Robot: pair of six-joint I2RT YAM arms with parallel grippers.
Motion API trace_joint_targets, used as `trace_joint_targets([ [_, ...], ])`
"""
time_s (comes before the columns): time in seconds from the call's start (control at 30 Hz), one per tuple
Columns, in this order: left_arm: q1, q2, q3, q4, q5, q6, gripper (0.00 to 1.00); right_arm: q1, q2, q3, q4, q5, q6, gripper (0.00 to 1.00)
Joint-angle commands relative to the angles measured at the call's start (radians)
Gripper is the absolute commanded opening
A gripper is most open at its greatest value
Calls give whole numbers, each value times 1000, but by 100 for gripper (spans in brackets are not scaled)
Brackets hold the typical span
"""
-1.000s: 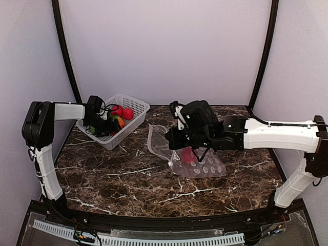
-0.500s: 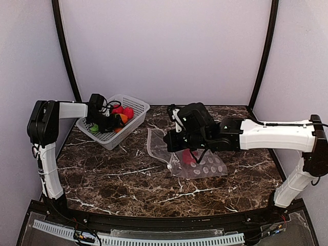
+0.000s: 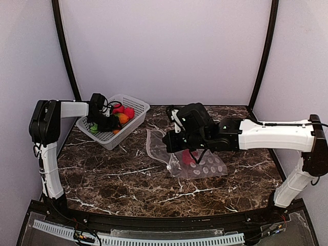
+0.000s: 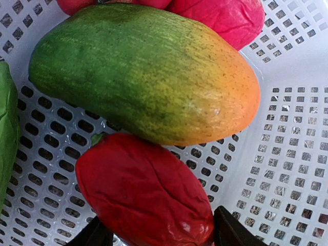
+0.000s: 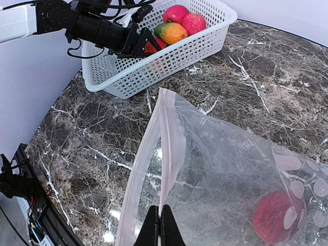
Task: Place the food in the zip-top bag and seal the zipper
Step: Pick up the fake fruit from the bin.
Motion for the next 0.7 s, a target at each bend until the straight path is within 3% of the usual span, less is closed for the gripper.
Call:
trace_joint_targets([
  [0.0, 5, -4, 39, -62, -21, 49, 60, -6, -10, -2, 28, -4, 22, 0],
  [0.23, 5, -17, 51, -83, -27, 63, 52, -7, -21, -12, 28, 2, 27, 0],
  [0.43, 5, -36, 55, -91, -12, 59, 52, -6, -19, -8, 28, 3, 25, 0],
  [0.67, 7, -167, 11, -54, -41, 60, 51, -6, -26, -12, 28, 12, 26, 0],
])
